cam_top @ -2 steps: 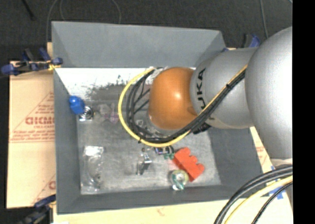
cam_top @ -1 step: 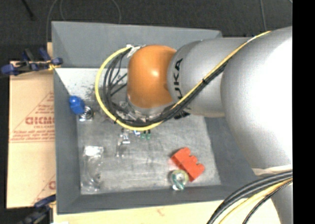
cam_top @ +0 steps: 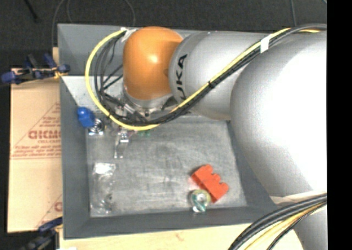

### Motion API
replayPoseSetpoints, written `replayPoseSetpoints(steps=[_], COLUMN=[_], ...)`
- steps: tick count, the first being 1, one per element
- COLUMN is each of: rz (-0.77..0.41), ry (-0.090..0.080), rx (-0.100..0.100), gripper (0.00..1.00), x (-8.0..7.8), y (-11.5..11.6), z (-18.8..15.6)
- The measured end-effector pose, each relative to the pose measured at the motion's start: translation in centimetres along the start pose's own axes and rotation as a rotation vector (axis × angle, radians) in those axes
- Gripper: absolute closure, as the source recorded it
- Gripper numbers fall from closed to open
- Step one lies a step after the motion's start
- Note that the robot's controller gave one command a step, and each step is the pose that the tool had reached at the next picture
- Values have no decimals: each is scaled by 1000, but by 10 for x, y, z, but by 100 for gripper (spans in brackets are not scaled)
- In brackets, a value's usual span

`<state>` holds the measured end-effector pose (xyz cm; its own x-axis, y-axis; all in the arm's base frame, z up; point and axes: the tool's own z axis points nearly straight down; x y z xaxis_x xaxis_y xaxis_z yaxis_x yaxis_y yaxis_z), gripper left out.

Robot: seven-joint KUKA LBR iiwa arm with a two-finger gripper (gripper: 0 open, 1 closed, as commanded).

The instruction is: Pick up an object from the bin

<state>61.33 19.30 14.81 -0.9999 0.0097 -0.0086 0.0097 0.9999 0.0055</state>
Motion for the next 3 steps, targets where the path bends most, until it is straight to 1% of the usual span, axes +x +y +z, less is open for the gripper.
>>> replayPoseSetpoints(steps=[1,2,3], rz=[-314,-730,-703], ry=[-23,-9,3], rx=[1,1,8], gripper=[0,0,0], x=[110,107,124], y=[2,-106,-185], z=[58,72,-30])
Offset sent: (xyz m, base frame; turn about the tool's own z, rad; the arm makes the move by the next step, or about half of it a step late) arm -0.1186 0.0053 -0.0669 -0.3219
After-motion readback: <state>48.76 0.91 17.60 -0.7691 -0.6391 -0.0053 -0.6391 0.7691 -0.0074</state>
